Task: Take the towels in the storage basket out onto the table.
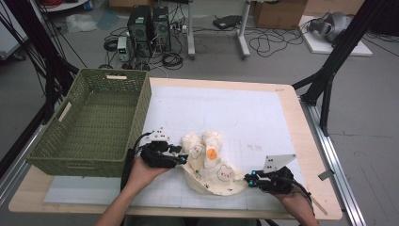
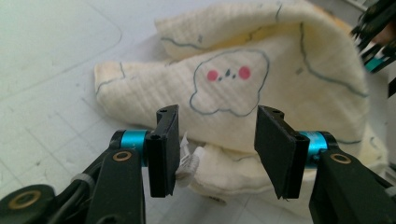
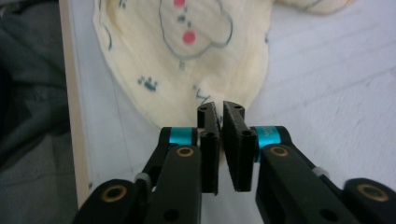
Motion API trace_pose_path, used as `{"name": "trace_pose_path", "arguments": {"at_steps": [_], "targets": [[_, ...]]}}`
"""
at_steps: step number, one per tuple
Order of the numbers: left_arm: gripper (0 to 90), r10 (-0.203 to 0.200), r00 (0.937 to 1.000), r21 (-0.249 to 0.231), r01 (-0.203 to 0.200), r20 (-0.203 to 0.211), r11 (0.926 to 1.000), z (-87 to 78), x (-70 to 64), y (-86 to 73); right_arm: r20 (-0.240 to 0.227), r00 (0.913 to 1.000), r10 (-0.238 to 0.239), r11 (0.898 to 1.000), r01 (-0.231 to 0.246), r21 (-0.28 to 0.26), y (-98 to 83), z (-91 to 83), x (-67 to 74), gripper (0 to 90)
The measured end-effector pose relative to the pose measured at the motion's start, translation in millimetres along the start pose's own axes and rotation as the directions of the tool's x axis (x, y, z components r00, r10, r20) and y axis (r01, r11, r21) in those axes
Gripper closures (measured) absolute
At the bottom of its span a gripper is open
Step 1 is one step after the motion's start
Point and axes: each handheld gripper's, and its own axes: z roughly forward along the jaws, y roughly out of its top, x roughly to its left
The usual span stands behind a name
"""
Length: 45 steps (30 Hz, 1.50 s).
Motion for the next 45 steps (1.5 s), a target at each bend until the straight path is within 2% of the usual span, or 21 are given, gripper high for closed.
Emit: {"name": "trace_pose_path", "arguments": {"at_steps": [3,4,7,10,13,14,16,18,29,32,36,38,39,40,41,43,45], "targets": [[56.7,0.004,1.0,0.031,-0.004,-0.002,0.9995,3.3,-1.5,-2.9,-0.01,0.9999,-0.006,0.999,0.006,-0.038,12.5,8.7,-4.0,71.1],[59.9,0.007,1.0,0.052,-0.006,-0.005,0.9987,4.6,-1.8,-4.3,-0.018,0.9995,-0.027,0.999,0.027,-0.028,20.4,18.9,-5.2,67.1],[62.0,0.01,0.9998,0.09,-0.009,-0.016,0.9959,8.4,-2.6,-11.3,-0.026,0.9987,-0.044,0.999,0.044,-0.011,25.4,28.0,-5.7,65.7],[68.9,0.02,0.9993,0.122,-0.016,-0.032,0.9924,11.8,-2.6,-19.2,-0.031,0.998,-0.055,0.998,0.056,0.025,29.6,41.9,-8.6,65.4],[78.9,0.035,0.9983,0.117,-0.029,-0.047,0.9927,10.9,-3.4,-22.2,-0.027,0.9981,-0.056,0.996,0.058,0.068,29.1,50.2,-12.8,69.7],[83.8,0.039,0.9982,0.117,-0.033,-0.046,0.9925,10.8,-4.3,-22.5,-0.035,0.9983,-0.047,0.997,0.049,0.06,28.7,50.7,-13.8,74.5],[87.9,0.043,0.9982,0.121,-0.037,-0.043,0.992,9.7,-5.5,-22.1,-0.048,0.9972,-0.057,0.996,0.06,0.066,28.3,49.3,-15.0,86.4],[88.2,0.057,0.9963,0.118,-0.049,-0.064,0.9918,7.3,-7.5,-22.2,-0.049,0.9972,-0.056,0.996,0.06,0.072,28.1,48.2,-14.0,86.9],[88.6,0.055,0.9908,0.068,-0.047,-0.124,0.9966,-19.6,-27.8,-36.8,-0.009,0.9997,-0.021,0.997,0.022,0.079,5.0,19.1,-8.4,86.9],[88.6,0.052,0.9907,0.062,-0.044,-0.126,0.9971,-28.3,-34.0,-42.9,-0.002,0.9998,-0.017,0.996,0.018,0.092,-3.4,11.3,-4.2,86.8],[88.4,0.036,0.9935,0.063,-0.03,-0.108,0.9976,-38.5,-40.0,-52.8,-0.007,0.9998,-0.016,0.995,0.017,0.093,-6.9,7.0,-1.8,85.3],[86.4,0.036,0.9949,0.051,-0.031,-0.094,0.9982,-43.1,-42.1,-54.3,-0.01,0.9999,-0.011,0.996,0.012,0.093,-7.9,4.2,-0.5,77.9],[82.4,0.035,0.9954,0.041,-0.032,-0.09,0.9986,-44.9,-43.1,-53.4,-0.005,0.9999,-0.009,0.996,0.01,0.088,-7.7,2.1,-0.1,75.5],[74.1,0.032,0.996,0.024,-0.03,-0.083,0.9993,-46.1,-44.1,-51.6,0.002,1.0,-0.006,0.998,0.006,0.056,-4.8,-2.3,-0.3,71.2],[74.1,0.035,0.9959,0.009,-0.034,-0.083,0.9994,-46.7,-44.4,-48.7,0.002,1.0,-0.006,0.998,0.006,0.056,-4.8,-2.3,-0.3,71.2],[71.2,0.048,0.9952,-0.007,-0.049,-0.085,0.9988,-45.1,-43.2,-40.7,0.016,0.9999,-0.001,1.0,0.001,0.02,2.0,-5.3,-2.0,66.3],[69.5,0.058,0.9942,-0.021,-0.06,-0.09,0.998,-39.3,-39.9,-32.9,0.01,0.9999,-0.002,1.0,0.002,-0.014,11.5,-4.5,-3.8,65.0]]}}
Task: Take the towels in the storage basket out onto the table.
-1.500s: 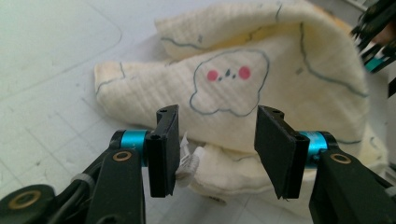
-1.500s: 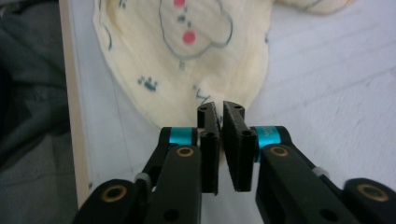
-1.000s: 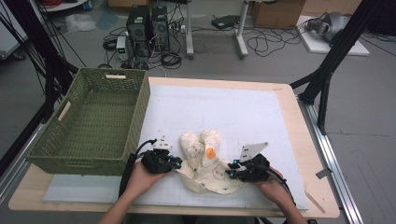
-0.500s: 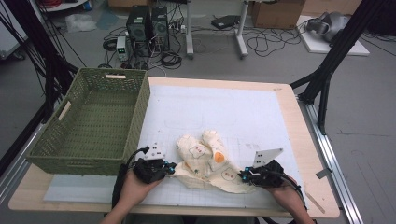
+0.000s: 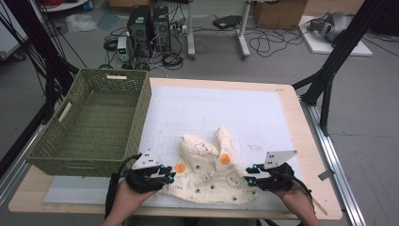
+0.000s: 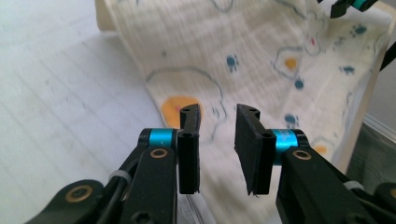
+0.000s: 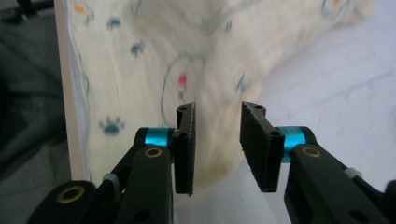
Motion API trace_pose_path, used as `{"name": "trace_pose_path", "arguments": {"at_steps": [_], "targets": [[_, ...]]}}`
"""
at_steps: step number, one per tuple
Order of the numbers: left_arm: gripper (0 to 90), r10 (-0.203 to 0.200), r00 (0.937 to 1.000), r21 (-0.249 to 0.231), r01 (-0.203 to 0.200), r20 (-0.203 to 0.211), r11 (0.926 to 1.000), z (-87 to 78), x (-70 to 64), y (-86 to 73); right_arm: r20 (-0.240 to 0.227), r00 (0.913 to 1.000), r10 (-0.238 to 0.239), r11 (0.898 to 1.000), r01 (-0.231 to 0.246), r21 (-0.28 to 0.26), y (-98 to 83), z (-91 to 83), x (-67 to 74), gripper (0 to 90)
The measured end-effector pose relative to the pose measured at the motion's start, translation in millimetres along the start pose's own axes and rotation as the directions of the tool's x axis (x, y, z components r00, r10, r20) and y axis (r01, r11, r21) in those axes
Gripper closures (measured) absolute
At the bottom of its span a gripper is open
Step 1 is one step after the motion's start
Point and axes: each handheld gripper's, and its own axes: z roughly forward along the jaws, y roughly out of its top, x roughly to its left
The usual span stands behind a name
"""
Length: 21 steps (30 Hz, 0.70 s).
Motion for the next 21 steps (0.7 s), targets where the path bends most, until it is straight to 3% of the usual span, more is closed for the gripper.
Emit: {"name": "trace_pose_path", "arguments": {"at_steps": [3,6,8,11,14,17,21], "targets": [[68.6,0.001,0.9999,-0.007,-0.001,-0.016,1.0,14.1,6.2,8.0,0.008,0.9996,-0.028,1.0,0.028,-0.011,13.5,8.6,-2.6,62.5],[65.1,0.017,0.9986,0.021,-0.016,-0.05,0.9997,31.2,10.8,12.8,-0.007,0.9997,-0.022,1.0,0.023,0.009,17.5,20.5,-8.6,62.2],[64.1,0.005,0.999,0.041,-0.003,-0.044,0.9992,42.4,13.1,14.8,-0.015,0.9998,-0.012,1.0,0.012,0.022,16.4,27.6,-12.7,64.1],[65.3,0.037,0.998,0.09,-0.032,-0.051,0.9954,56.5,14.0,15.7,-0.023,0.9997,-0.003,0.998,0.004,0.06,11.8,36.9,-16.3,68.8],[74.8,0.065,0.9964,0.135,-0.057,-0.055,0.9892,66.5,12.3,12.9,-0.024,0.9997,0.001,0.997,0.001,0.073,7.4,41.3,-17.9,75.9],[87.0,0.077,0.9952,0.131,-0.069,-0.059,0.989,66.7,11.0,12.2,-0.034,0.9994,0.007,0.997,-0.005,0.072,6.0,38.9,-19.2,83.0],[89.3,0.081,0.9946,0.138,-0.071,-0.065,0.9878,64.3,10.1,11.9,-0.029,0.9996,0.001,0.997,0.001,0.074,5.1,35.7,-17.3,85.1]]}}
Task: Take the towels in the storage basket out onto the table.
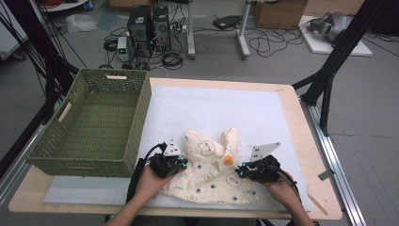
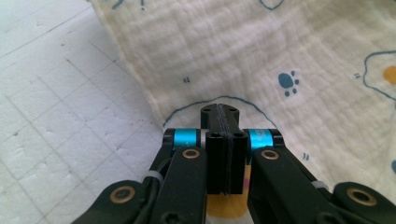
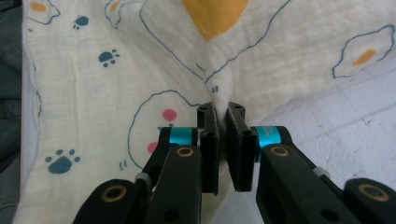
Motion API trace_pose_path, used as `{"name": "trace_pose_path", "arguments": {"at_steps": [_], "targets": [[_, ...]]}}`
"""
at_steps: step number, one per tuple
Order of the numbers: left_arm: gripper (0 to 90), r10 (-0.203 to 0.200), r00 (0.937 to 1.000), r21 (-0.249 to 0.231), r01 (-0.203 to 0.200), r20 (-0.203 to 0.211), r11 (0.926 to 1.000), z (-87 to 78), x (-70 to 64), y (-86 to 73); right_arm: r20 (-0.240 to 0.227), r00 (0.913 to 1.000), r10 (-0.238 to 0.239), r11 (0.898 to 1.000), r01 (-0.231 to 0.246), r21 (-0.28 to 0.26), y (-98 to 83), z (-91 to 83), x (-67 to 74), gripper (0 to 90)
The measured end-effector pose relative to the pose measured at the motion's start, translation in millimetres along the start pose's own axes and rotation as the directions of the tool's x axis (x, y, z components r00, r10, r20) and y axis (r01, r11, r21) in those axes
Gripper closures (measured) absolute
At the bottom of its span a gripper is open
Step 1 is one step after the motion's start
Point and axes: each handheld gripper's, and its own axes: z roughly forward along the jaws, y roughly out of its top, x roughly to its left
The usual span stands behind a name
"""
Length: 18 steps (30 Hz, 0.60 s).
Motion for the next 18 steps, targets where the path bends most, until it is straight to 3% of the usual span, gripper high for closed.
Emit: {"name": "trace_pose_path", "arguments": {"at_steps": [6,9,11,14,18], "targets": [[89.5,-0.027,0.9994,0.0,0.027,-0.021,0.9996,-20.9,-1.6,-14.9,0.014,0.9999,-0.001,1.0,0.002,-0.023,-1.4,-9.7,5.4,84.3],[89.5,-0.04,0.9991,0.002,0.04,-0.011,0.9992,-31.2,-5.0,-22.3,0.0,1.0,-0.003,1.0,0.003,-0.017,-2.6,-9.2,7.4,82.4],[89.4,-0.028,0.9996,0.001,0.028,-0.002,0.9996,-36.1,-8.8,-24.4,-0.008,1.0,-0.006,1.0,0.006,-0.011,-2.7,-8.9,9.7,79.1],[87.8,-0.015,0.9999,-0.028,0.015,-0.001,0.9995,-42.4,-10.4,-22.3,-0.013,0.9998,-0.012,0.999,0.011,-0.039,-0.2,-14.0,10.3,72.7],[74.8,-0.04,0.9992,-0.086,0.039,-0.004,0.9956,-41.2,-1.9,-10.5,0.018,0.9994,0.029,0.996,-0.027,-0.087,5.9,-23.8,1.4,66.9]]}}
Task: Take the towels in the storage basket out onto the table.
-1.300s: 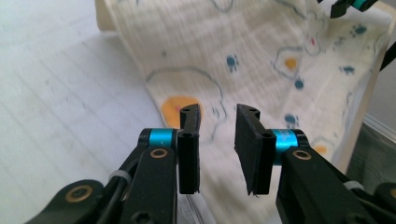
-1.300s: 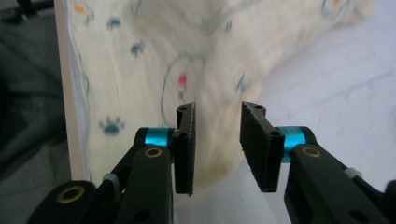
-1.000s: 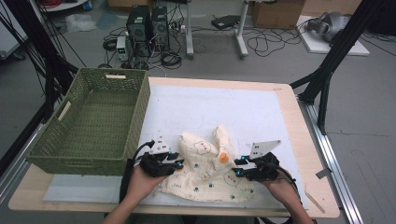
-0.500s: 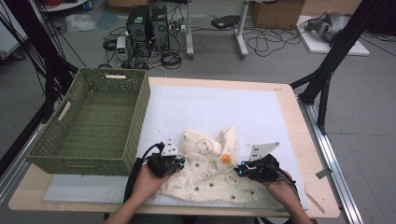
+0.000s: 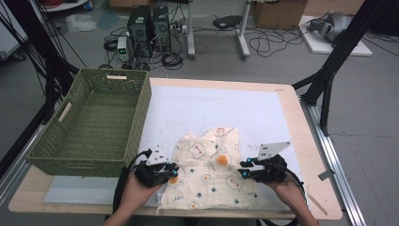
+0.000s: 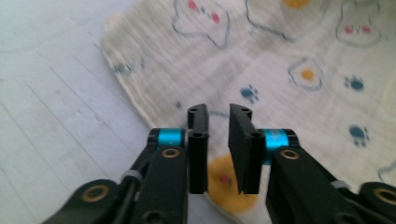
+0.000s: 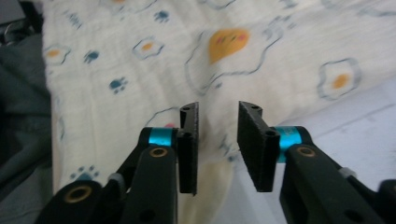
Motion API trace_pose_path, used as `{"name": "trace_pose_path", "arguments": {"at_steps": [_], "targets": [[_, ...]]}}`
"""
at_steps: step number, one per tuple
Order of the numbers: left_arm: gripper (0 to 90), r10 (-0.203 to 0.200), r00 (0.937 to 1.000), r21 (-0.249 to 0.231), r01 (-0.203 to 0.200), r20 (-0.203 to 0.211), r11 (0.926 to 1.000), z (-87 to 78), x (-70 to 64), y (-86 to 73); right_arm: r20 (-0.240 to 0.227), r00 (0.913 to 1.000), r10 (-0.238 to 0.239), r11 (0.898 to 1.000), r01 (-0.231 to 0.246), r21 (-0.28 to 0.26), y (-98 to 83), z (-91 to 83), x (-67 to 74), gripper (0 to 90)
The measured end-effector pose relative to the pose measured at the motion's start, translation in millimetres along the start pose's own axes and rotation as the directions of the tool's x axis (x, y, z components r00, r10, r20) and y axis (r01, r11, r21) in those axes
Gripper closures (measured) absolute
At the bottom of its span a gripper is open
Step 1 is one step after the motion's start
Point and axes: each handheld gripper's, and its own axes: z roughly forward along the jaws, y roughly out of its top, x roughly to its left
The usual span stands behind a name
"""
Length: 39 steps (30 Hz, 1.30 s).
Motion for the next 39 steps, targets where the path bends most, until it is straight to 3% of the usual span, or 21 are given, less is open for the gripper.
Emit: {"name": "trace_pose_path", "arguments": {"at_steps": [3,7,9,10,13,16,20,22,25,30,33,37,39], "targets": [[69.7,-0.011,0.9995,-0.025,0.01,-0.03,0.9996,9.5,7.1,9.9,0.027,0.9994,0.022,1.0,-0.021,-0.021,3.6,-0.6,-10.3,65.5],[59.8,-0.025,0.9978,-0.008,0.024,-0.061,0.9997,30.2,14.7,19.7,0.053,0.9956,0.077,0.997,-0.076,-0.015,2.9,7.1,-25.0,61.1],[54.2,-0.009,0.9928,0.016,0.011,-0.119,0.9998,39.7,14.6,21.5,0.05,0.9933,0.105,0.994,-0.104,-0.014,2.1,13.2,-31.5,58.6],[52.7,-0.009,0.992,0.027,0.012,-0.126,0.9996,43.4,15.3,21.4,0.049,0.9924,0.113,0.994,-0.112,-0.014,2.0,15.8,-33.5,57.4],[65.5,0.028,0.9924,0.092,-0.017,-0.12,0.9957,54.3,15.6,19.7,0.038,0.9899,0.137,0.991,-0.137,-0.012,2.3,24.6,-38.5,57.5],[85.7,0.049,0.9931,0.096,-0.039,-0.106,0.9947,55.8,14.2,19.7,0.023,0.9896,0.142,0.99,-0.142,0.013,2.5,34.1,-41.9,63.1],[88.0,0.046,0.9896,0.099,-0.033,-0.136,0.9945,51.6,14.0,20.3,-0.007,0.9931,0.117,0.993,-0.117,0.025,5.5,40.7,-41.6,82.8],[88.1,0.04,0.985,0.075,-0.027,-0.168,0.9968,45.0,14.5,21.1,-0.004,0.9952,0.098,0.995,-0.098,0.022,8.1,40.7,-39.5,87.3],[88.1,0.029,0.974,0.05,-0.018,-0.225,0.9986,35.0,17.2,22.7,0.02,0.9973,0.07,0.997,-0.071,0.007,13.4,35.6,-36.3,88.0],[88.0,-0.003,0.9509,0.011,0.007,-0.31,0.9999,23.9,22.7,24.2,0.018,0.9988,0.045,0.998,-0.045,-0.035,31.4,33.5,-29.6,88.0],[87.4,-0.013,0.9483,0.013,0.018,-0.317,0.9998,22.9,23.7,22.8,0.006,0.9999,0.009,1.0,-0.009,-0.013,43.3,48.7,-22.4,88.0],[77.5,-0.018,0.9557,0.022,0.026,-0.294,0.9994,26.6,22.1,19.2,-0.026,0.9997,0.0,0.999,0.001,0.048,48.4,77.5,-16.5,87.7],[76.6,-0.017,0.9599,0.036,0.029,-0.28,0.9989,29.4,21.8,16.9,-0.044,0.9989,-0.014,0.997,0.017,0.076,49.0,88.3,-12.3,85.1]]}}
